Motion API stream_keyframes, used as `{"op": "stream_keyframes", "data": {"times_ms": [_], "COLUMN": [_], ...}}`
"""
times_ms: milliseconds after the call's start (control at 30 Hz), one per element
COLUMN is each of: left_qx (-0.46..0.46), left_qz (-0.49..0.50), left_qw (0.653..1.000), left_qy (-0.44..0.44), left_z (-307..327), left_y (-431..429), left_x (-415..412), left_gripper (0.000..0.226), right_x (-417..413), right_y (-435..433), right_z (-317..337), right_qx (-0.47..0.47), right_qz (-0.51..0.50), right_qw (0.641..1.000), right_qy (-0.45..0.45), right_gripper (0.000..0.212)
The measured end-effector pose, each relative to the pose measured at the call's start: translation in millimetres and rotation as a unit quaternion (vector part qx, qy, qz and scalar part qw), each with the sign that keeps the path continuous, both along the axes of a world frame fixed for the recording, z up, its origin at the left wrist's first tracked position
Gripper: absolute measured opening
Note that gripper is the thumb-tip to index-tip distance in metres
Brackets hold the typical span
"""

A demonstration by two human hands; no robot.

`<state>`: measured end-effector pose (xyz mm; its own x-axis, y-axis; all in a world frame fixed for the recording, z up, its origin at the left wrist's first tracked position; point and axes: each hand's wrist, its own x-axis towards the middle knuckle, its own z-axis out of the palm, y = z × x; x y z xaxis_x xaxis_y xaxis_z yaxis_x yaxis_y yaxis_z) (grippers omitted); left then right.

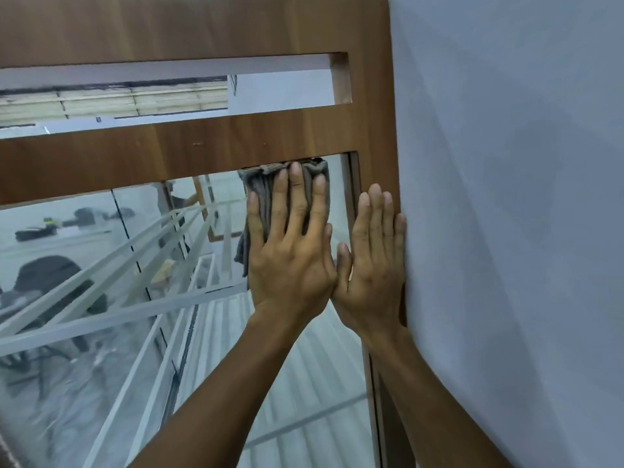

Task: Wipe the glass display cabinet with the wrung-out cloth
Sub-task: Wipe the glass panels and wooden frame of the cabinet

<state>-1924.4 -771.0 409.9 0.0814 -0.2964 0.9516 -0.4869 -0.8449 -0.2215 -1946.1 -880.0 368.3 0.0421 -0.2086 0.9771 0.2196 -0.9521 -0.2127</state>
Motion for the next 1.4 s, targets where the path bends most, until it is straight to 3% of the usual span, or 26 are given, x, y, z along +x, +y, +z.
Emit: {"op": "stream_keyframes", "data": {"times_ms": [267,433,533,667,1200,1400], "left_qx": [0.102,0.172,0.122,0.063,-0.068,-0.205], "left_qz": [-0.014,-0.006,0.011,0.029,0.078,0.073], "left_qw": [0.995,0.985,0.992,0.998,0.995,0.976], "left_qy": [0.005,-0.024,-0.023,-0.014,0.005,0.033], "left_z": [7,-4,-9,-14,-19,-39], "left_y": [-14,26,61,108,265,273], "left_x": [-1,0,-1,0,3,4], "left_gripper": [0.062,0.059,0.057,0.056,0.057,0.060], "right_x": [-2,-8,-5,9,26,26], "right_y": [-10,3,26,64,215,214], "right_z": [-9,-8,-3,4,10,7], "right_qx": [-0.004,0.012,-0.020,-0.089,-0.166,-0.156], "right_qz": [0.062,0.029,0.006,0.049,0.059,0.076], "right_qw": [0.998,0.999,0.999,0.993,0.983,0.984], "right_qy": [-0.009,0.025,0.045,0.065,0.051,0.048], "right_gripper": [0.057,0.062,0.065,0.061,0.059,0.056]}}
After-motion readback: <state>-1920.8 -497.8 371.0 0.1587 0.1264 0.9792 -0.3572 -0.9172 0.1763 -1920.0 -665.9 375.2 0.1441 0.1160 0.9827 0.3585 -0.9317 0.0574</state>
